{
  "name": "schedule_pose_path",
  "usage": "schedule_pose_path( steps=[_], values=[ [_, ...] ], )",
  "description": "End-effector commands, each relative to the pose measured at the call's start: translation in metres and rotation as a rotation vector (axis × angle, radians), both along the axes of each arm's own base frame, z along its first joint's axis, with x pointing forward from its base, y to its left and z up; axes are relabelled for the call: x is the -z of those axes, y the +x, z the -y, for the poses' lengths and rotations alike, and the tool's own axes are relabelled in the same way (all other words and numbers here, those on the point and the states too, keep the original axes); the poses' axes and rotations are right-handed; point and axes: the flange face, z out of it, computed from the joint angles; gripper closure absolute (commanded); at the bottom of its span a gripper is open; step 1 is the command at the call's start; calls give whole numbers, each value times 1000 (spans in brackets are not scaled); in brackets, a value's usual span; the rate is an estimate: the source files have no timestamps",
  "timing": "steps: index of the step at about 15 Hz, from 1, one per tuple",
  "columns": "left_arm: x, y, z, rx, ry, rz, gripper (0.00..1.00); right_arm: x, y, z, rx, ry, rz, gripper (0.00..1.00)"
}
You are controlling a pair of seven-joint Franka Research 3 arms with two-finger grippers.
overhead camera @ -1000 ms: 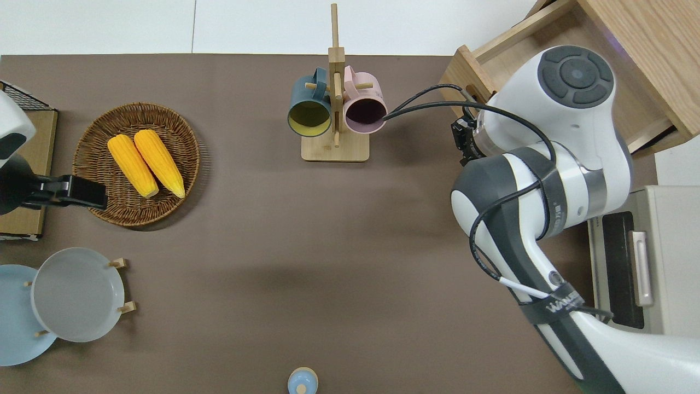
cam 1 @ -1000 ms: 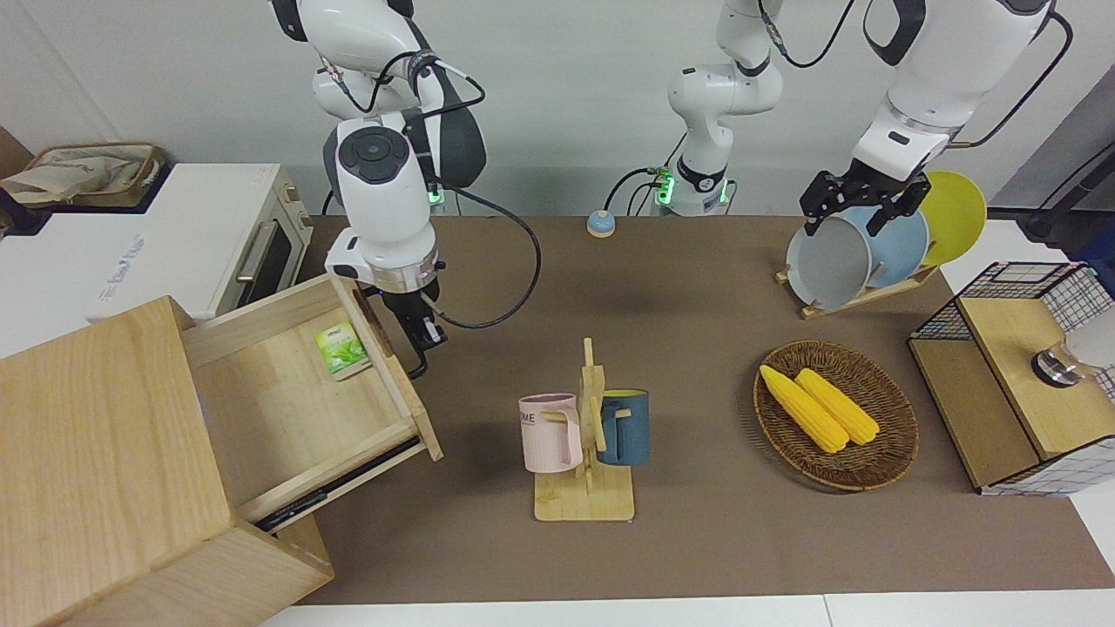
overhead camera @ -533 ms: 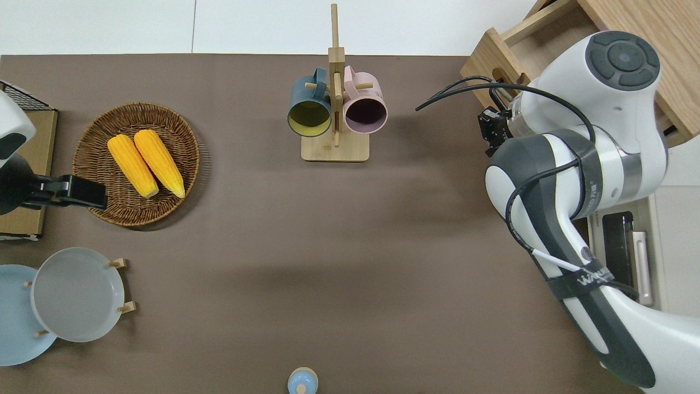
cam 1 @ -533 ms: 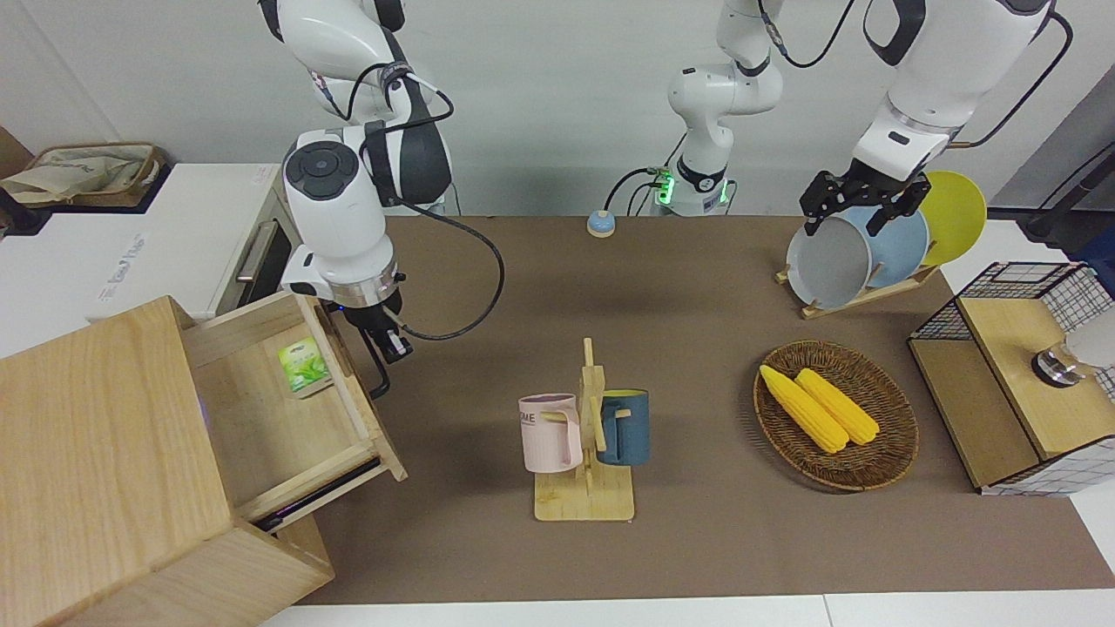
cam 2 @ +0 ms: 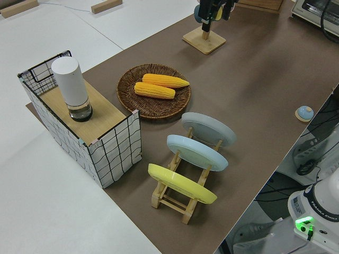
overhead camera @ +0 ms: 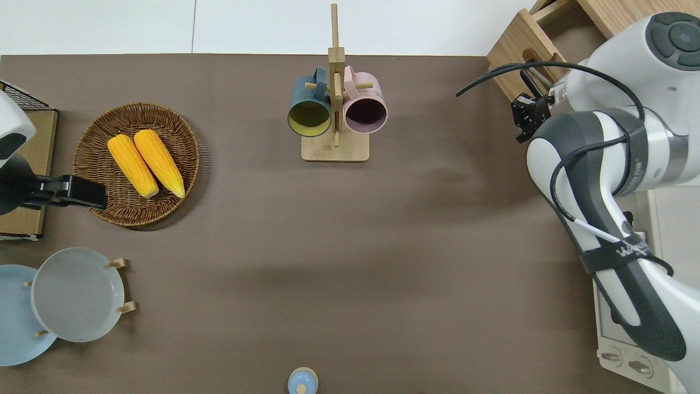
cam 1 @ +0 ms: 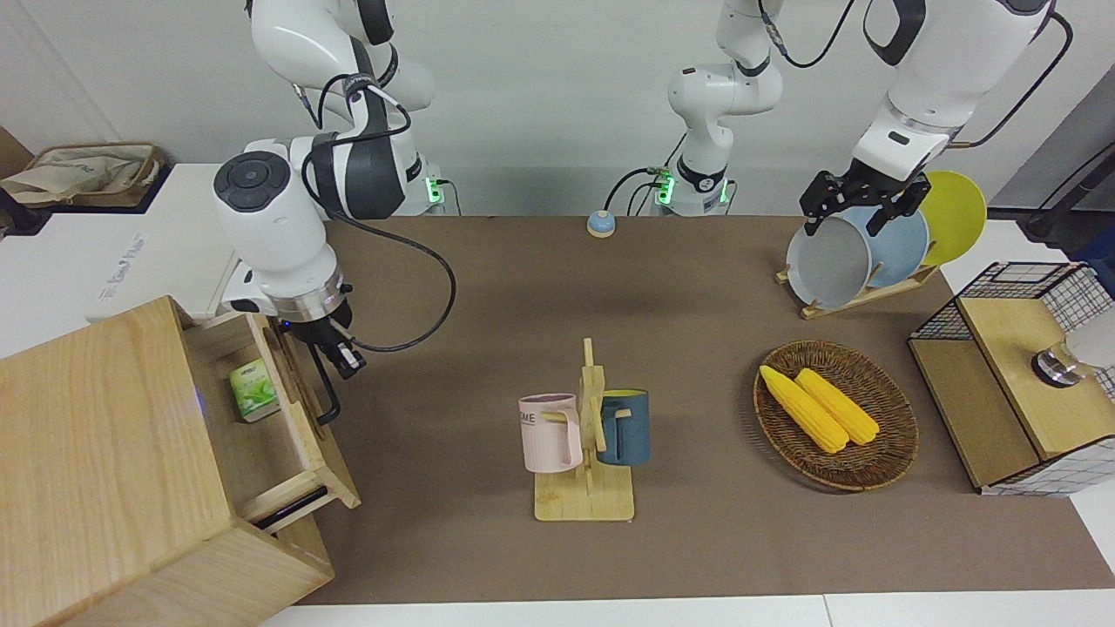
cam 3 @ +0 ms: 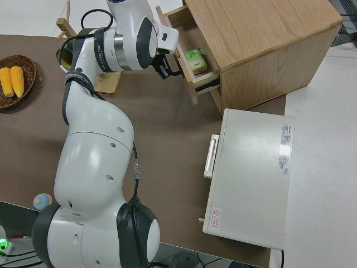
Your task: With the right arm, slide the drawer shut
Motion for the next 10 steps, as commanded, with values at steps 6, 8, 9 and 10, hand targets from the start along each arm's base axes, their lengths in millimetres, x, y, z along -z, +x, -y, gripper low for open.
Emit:
schedule_pose_path(
  steps=[6, 8, 9, 10],
  values=[
    [-4, 2, -1, 12, 16, -5, 7, -2, 16, 60, -62, -10, 25, 1000],
    [-4, 2, -1, 12, 16, -5, 7, -2, 16, 68, -69, -10, 28, 1000],
    [-4, 2, -1, 12, 16, -5, 7, -2, 17, 70, -68, -10, 29, 1000],
    [-4, 2, -1, 12, 16, -5, 7, -2, 17, 72, -68, -9, 30, 1000]
  ],
)
